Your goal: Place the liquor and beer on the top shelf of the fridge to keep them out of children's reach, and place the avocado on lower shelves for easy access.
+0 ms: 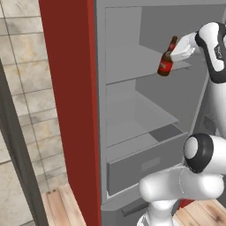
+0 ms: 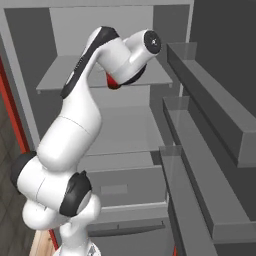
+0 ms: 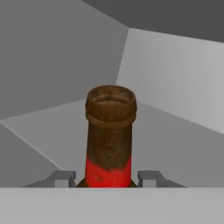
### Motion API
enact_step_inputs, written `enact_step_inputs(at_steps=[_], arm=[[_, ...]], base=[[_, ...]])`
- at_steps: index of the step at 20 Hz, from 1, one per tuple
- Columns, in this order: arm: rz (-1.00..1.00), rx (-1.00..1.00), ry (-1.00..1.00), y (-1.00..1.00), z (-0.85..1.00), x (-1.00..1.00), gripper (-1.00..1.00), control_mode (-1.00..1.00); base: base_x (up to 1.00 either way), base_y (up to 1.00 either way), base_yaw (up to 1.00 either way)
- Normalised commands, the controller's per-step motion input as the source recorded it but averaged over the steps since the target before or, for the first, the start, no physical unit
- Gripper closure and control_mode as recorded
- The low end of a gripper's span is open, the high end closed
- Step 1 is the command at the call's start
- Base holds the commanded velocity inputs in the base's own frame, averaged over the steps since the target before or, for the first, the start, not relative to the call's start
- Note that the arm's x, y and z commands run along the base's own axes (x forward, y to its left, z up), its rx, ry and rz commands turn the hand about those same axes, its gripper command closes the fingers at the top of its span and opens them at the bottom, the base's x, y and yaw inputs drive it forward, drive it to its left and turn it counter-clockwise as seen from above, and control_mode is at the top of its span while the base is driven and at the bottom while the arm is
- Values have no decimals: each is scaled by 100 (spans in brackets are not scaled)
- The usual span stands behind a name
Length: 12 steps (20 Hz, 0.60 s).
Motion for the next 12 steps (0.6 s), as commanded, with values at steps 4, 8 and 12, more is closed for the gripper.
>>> enact_step_inputs(at_steps=[4, 8, 12], arm=[[0, -5, 0, 0, 0, 75, 100, -100], [0, -5, 0, 0, 0, 81, 100, -100], [0, -5, 0, 0, 0, 89, 100, -100]], base=[[0, 0, 0], [0, 0, 0], [0, 0, 0]])
